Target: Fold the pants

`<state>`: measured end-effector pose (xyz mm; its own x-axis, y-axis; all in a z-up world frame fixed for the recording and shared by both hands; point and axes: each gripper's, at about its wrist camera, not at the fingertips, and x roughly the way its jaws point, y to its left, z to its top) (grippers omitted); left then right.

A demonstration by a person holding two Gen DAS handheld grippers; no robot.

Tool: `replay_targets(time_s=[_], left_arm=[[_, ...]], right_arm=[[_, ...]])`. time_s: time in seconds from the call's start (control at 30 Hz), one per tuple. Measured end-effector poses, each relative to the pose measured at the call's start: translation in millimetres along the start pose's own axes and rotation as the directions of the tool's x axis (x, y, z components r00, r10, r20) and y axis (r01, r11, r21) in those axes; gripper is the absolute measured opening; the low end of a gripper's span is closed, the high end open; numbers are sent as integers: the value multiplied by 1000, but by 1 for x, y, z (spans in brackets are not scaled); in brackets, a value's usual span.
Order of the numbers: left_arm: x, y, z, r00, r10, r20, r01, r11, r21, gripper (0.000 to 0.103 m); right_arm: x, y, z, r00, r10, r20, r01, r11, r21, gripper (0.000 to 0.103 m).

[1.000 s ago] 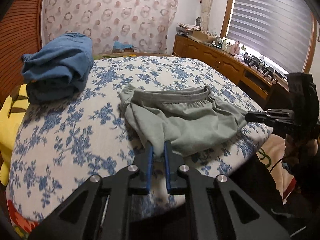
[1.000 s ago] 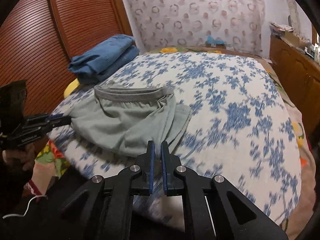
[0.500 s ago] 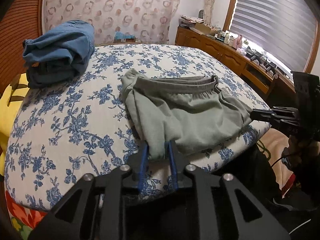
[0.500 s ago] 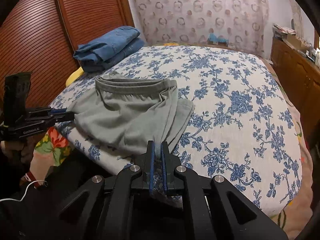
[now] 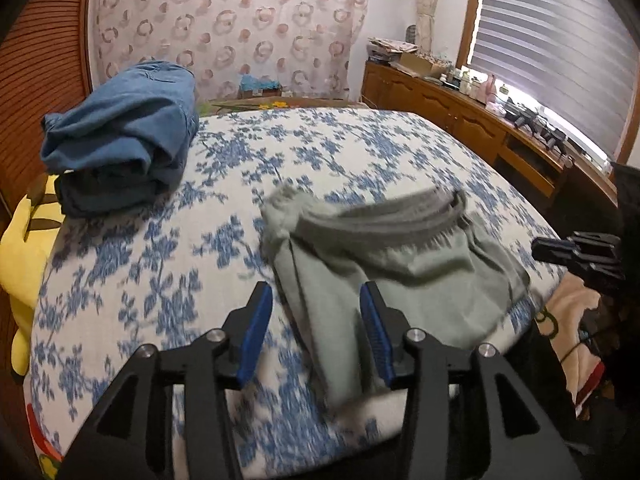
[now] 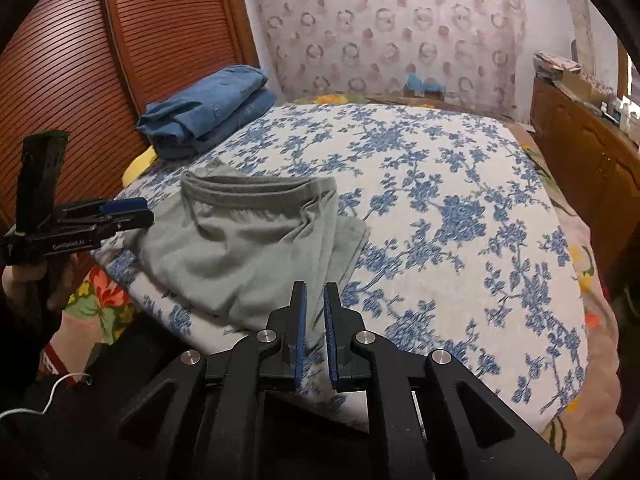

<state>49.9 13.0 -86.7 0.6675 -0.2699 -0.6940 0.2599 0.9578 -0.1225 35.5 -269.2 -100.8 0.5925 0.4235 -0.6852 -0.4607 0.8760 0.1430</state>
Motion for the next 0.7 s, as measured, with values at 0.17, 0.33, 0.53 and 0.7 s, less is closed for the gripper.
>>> replay_targets(time_s=[0.17, 0.33, 0.53, 0.7], left_arm=[[16, 3, 15, 1000, -11, -15, 11, 1000, -10, 44], [29, 1, 22, 1000, -7, -30, 8, 1000, 13, 44], [48, 4, 32, 999, 7, -49, -6, 1000, 21, 44], [56, 7, 39, 999, 0, -51, 0, 1000, 4, 44]], right_arm=[[14, -3, 15, 1000, 7, 4, -7, 1000, -4, 24], [34, 0, 33, 1000, 16, 1, -16, 999, -38, 26], [63, 1, 54, 1000, 6, -29, -8, 997, -73, 26], [80, 1, 67, 999, 7, -50, -11, 996, -88, 26]])
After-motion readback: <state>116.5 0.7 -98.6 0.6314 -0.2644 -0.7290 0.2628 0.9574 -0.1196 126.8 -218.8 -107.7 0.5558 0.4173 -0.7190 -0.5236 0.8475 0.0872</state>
